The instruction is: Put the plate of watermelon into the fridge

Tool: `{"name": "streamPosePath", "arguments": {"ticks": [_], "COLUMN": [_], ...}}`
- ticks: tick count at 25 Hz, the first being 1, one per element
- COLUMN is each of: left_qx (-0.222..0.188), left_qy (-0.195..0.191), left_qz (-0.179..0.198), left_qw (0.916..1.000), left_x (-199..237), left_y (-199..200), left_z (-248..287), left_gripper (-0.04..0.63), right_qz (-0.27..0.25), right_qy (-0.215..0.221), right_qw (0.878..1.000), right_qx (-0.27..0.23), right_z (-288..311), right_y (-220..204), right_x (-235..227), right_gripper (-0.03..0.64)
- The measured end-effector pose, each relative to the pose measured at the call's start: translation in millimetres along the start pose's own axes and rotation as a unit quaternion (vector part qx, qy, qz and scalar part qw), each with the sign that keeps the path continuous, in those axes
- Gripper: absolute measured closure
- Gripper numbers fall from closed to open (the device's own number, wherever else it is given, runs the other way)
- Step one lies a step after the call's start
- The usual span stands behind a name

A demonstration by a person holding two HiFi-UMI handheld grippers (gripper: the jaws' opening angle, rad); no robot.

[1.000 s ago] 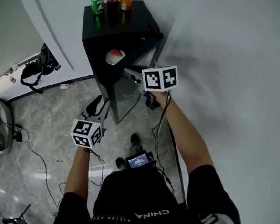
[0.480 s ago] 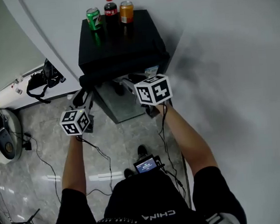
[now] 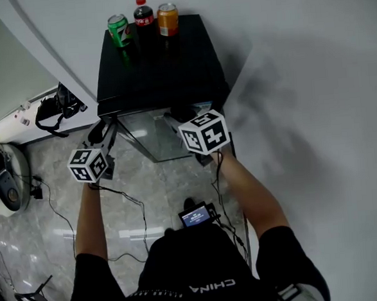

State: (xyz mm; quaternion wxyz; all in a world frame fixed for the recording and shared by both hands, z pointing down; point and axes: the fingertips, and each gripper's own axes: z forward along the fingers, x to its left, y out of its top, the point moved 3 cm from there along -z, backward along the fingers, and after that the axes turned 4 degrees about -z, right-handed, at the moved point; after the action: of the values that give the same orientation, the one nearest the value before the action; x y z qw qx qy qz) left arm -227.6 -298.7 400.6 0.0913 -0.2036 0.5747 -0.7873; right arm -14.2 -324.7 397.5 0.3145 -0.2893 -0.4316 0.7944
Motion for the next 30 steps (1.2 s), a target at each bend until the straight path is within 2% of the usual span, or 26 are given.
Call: {"name": "streamPosePath", "arguments": {"ticks": [5,9,11,14,17,22,25,30], "left_qx": [-0.006,-0.023,-0.026,-0.029,-0.023,0.007,0.023,0.041], "left_qy": [0.012,0.034,0.031,0.017,0.010,0.020,0.007,-0.019], "left_qz": [-0.006,-0.032,-0.041,-0.046,-0.020,0.037,0.048,0.025], "left_qw": [0.9999,0.9986,0.9983,0.9984,0.9995,0.9991,0.9986,0.9986], "left_x": [0.8,-1.3,-8.9,-26.4,-45.9,-73.3,-85.0,-103.7], "left_y": [-0.1,-5.6,-12.4,-24.2,-40.1,-86.7,-123.0,-170.9], "left_z": [-2.7,-14.3,-28.4,-61.3,-102.5,-180.5,-227.7,-278.9], "left_gripper": [0.448,0.449,0.449,0.451,0.459,0.560,0.577,0.583], "right_qz": [0.001,0.029,0.031,0.012,-0.037,-0.118,-0.108,-0.102], "right_qy": [0.012,0.063,0.066,0.040,0.002,-0.049,-0.065,-0.104], "right_qw": [1.000,0.998,0.997,0.999,0.999,0.992,0.992,0.989], "right_qx": [0.000,-0.006,-0.012,-0.014,-0.007,-0.008,-0.016,-0.014], "right_z": [2.4,1.9,-1.0,-10.3,-22.4,-52.6,-76.3,-122.2], "right_y": [0.1,0.3,-2.4,-14.1,-33.0,-80.2,-110.7,-158.4], "right_x": [2.7,13.1,20.7,37.5,67.3,140.3,182.9,227.8], "right_gripper": [0.526,0.526,0.528,0.557,0.575,0.595,0.598,0.601]}}
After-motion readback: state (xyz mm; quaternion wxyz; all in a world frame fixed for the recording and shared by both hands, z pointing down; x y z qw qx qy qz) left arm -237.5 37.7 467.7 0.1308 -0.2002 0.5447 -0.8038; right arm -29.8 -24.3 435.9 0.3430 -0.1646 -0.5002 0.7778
